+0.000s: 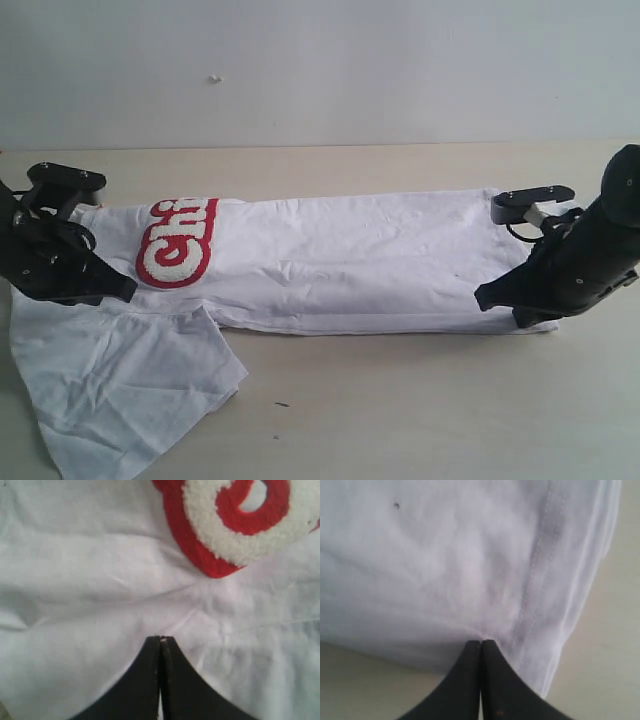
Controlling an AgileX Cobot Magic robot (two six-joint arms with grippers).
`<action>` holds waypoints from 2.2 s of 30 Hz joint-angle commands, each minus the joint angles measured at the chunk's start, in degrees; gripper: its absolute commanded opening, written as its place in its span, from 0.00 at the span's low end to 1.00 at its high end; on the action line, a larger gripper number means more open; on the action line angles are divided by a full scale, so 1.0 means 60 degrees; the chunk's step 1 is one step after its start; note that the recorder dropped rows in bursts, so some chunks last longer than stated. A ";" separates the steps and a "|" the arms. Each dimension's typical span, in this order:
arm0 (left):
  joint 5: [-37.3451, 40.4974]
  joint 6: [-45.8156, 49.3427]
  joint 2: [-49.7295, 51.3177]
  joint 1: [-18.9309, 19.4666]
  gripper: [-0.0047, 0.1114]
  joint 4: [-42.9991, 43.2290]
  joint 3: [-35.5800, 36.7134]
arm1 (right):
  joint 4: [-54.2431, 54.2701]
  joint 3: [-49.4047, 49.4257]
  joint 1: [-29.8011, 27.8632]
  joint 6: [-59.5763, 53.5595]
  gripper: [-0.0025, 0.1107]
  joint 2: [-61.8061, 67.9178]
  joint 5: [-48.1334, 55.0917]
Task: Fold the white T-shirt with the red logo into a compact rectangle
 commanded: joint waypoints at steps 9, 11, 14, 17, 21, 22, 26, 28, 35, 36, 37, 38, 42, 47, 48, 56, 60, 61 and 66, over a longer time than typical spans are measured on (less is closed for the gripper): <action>0.1291 0.0372 -0.0017 0.0019 0.04 -0.0573 -0.0064 | 0.0136 0.0078 0.0008 0.0058 0.02 -0.1632 -0.0675; 0.1817 0.0854 -0.0017 0.0019 0.04 -0.0737 -0.0064 | 0.0151 -0.0032 0.0008 0.0058 0.02 -0.1478 -0.1020; 0.3188 0.1546 -0.0017 0.0019 0.04 -0.0813 -0.0043 | 0.0151 -0.1052 0.0008 0.0058 0.02 -0.0666 -0.0378; 0.4346 0.2088 -0.0017 -0.0192 0.04 -0.1277 -0.0043 | 0.0151 -0.1538 0.0008 0.0058 0.02 -0.0187 -0.0108; 0.4650 0.2385 -0.0514 -0.1717 0.04 -0.1791 -0.0024 | 0.0151 -0.1557 0.0008 0.0039 0.02 -0.0050 -0.0248; 0.4582 0.2252 -0.0640 -0.2306 0.06 -0.1791 0.0038 | 0.0179 -0.1557 0.0008 0.0039 0.02 -0.0053 -0.0211; 0.3603 0.2289 -0.0637 -0.3363 0.29 -0.1664 0.0567 | 0.0205 -0.1557 0.0008 0.0039 0.02 -0.0053 -0.0010; 0.2661 0.2161 -0.0637 -0.3709 0.48 -0.1277 0.0681 | 0.0205 -0.1557 0.0008 0.0039 0.02 -0.0053 0.0133; 0.1502 0.2016 -0.0207 -0.3887 0.52 -0.0689 0.0681 | 0.0205 -0.1557 0.0008 0.0039 0.02 -0.0053 0.0221; 0.1482 0.1868 -0.0108 -0.3887 0.52 -0.0339 0.0681 | 0.0205 -0.1557 0.0008 0.0039 0.02 -0.0053 0.0221; 0.1461 0.1598 -0.0042 -0.3887 0.52 0.0025 0.0681 | 0.0205 -0.1557 0.0008 0.0039 0.02 -0.0053 0.0201; 0.1415 0.1191 0.0005 -0.3887 0.52 0.0500 0.0681 | 0.0205 -0.1557 0.0008 0.0039 0.02 -0.0053 0.0201; 0.1432 0.0466 0.0028 -0.3887 0.52 0.1400 0.0681 | 0.0205 -0.1557 0.0008 0.0021 0.02 -0.0053 0.0137; 0.1722 0.0466 0.0296 -0.3887 0.41 0.1335 0.0681 | 0.0205 -0.1557 0.0008 0.0021 0.02 -0.0053 0.0185; 0.1856 0.0466 0.0372 -0.3887 0.38 0.1335 0.0681 | 0.0205 -0.1557 0.0008 0.0021 0.02 -0.0053 0.0206; 0.2842 0.0466 0.0340 -0.3887 0.04 0.1335 0.0427 | 0.0222 -0.1557 0.0008 0.0021 0.02 -0.0053 0.0225; 0.3796 0.0550 -0.0035 -0.3887 0.04 0.1400 0.0025 | 0.0293 -0.1557 0.0008 -0.0019 0.02 -0.0053 0.0225; 0.4134 0.0570 -0.0164 -0.3887 0.04 0.1537 -0.0078 | 0.0293 -0.1557 0.0008 -0.0016 0.02 -0.0053 0.0203; 0.5435 0.1247 -0.0848 -0.3887 0.04 0.1994 -0.0475 | 0.0293 -0.1557 0.0008 -0.0016 0.02 -0.0053 0.0185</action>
